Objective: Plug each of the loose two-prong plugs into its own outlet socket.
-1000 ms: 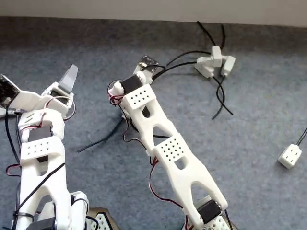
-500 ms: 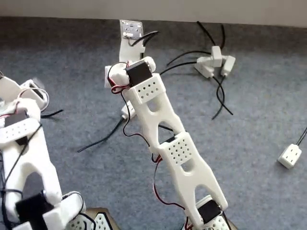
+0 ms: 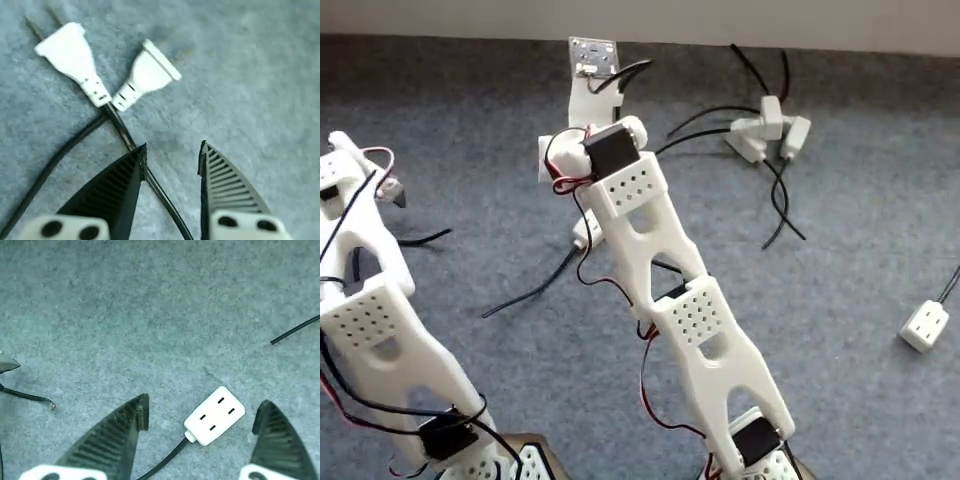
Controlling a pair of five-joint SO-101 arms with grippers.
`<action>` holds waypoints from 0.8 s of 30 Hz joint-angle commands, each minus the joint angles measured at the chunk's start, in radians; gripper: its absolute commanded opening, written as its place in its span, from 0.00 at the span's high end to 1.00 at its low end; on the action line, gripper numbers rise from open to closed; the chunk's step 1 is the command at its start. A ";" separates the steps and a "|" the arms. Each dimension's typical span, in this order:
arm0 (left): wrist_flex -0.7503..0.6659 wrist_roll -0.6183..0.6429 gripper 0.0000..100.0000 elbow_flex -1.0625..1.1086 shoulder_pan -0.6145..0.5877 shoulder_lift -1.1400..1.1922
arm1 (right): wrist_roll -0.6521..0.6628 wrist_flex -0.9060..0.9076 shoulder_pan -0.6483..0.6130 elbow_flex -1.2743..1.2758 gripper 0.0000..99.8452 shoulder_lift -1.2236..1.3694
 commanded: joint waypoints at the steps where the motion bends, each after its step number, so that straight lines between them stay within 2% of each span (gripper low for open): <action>1: 0.135 0.106 0.81 -0.349 -0.073 0.130 | 0.012 0.027 -0.027 -0.117 0.68 -0.067; 5: 0.236 0.109 0.78 -0.638 -0.125 0.237 | 0.012 0.028 -0.038 -0.114 0.68 -0.067; 9: 0.276 0.137 0.74 -0.806 -0.133 0.312 | 0.012 0.028 -0.038 -0.113 0.68 -0.065; 12: 0.273 0.196 0.74 -0.832 -0.136 0.361 | 0.012 0.028 -0.038 -0.113 0.68 -0.064; 24: 0.252 0.262 0.74 -0.920 -0.183 0.496 | 0.009 -0.021 -0.038 -0.117 0.68 0.041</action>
